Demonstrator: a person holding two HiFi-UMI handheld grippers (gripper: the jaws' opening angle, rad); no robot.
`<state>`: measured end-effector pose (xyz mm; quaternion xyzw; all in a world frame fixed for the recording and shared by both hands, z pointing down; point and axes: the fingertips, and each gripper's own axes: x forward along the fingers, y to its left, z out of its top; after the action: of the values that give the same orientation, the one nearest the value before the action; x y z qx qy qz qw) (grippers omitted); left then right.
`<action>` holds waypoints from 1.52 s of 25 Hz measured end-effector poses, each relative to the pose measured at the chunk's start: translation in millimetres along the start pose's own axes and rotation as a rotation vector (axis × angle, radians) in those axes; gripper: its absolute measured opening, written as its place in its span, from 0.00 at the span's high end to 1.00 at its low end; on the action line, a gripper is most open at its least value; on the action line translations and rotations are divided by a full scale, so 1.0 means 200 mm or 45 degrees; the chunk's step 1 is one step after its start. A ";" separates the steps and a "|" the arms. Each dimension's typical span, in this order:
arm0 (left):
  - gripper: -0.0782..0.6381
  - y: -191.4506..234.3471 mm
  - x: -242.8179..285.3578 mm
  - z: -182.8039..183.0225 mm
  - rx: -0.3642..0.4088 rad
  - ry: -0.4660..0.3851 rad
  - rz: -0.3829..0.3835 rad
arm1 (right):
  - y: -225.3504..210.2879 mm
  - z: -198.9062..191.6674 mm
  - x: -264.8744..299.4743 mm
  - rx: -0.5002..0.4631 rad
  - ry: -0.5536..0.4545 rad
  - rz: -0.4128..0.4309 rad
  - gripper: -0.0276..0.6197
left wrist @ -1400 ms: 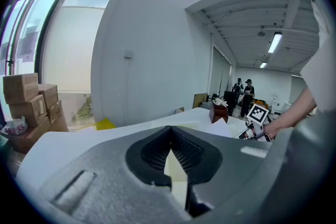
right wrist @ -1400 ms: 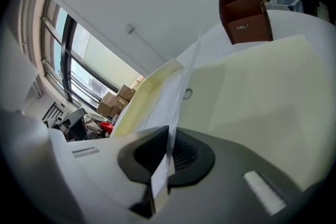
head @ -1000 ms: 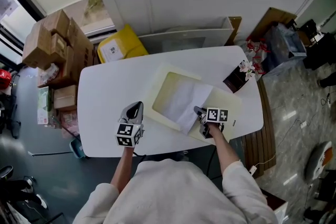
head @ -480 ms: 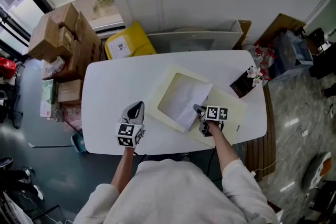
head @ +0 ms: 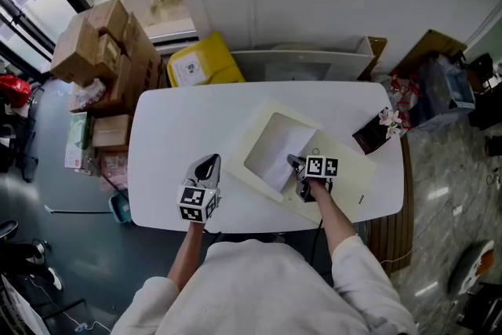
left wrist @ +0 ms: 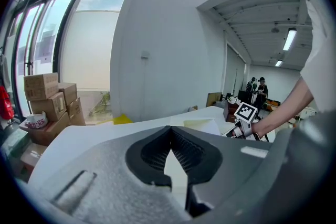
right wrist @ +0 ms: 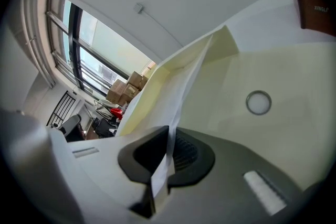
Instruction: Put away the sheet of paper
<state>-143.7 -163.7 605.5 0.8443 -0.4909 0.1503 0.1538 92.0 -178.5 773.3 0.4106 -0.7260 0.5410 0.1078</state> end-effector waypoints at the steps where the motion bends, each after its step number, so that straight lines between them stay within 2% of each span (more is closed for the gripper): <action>1: 0.89 0.01 0.00 0.00 -0.001 0.000 0.002 | 0.01 0.00 0.02 -0.004 0.004 0.002 0.95; 18: 0.89 0.03 -0.03 -0.01 -0.006 0.000 0.010 | 0.07 0.03 0.12 -0.004 -0.006 0.025 0.95; 20: 0.89 0.02 -0.03 -0.01 -0.004 0.000 0.007 | 0.10 0.03 0.11 -0.036 -0.002 0.046 0.92; 22: 0.89 0.02 -0.03 -0.01 -0.004 0.000 0.001 | 0.12 0.03 0.10 -0.100 0.015 0.047 0.83; 29: 0.89 -0.02 -0.02 -0.01 0.004 -0.004 -0.032 | 0.15 0.00 0.07 -0.454 0.108 -0.067 0.70; 34: 0.89 -0.03 -0.01 0.01 0.009 -0.015 -0.055 | 0.15 -0.07 0.07 -0.783 0.251 -0.156 0.60; 36: 0.89 -0.04 -0.01 0.01 0.010 -0.019 -0.064 | 0.15 -0.09 0.07 -0.834 0.272 -0.173 0.56; 38: 0.89 -0.04 -0.01 0.01 0.013 -0.020 -0.073 | 0.16 -0.10 0.05 -0.832 0.265 -0.180 0.52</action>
<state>-137.3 -159.9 601.9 0.8599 -0.4668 0.1417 0.1500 56.9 -164.0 764.4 0.3461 -0.8157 0.3104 0.3442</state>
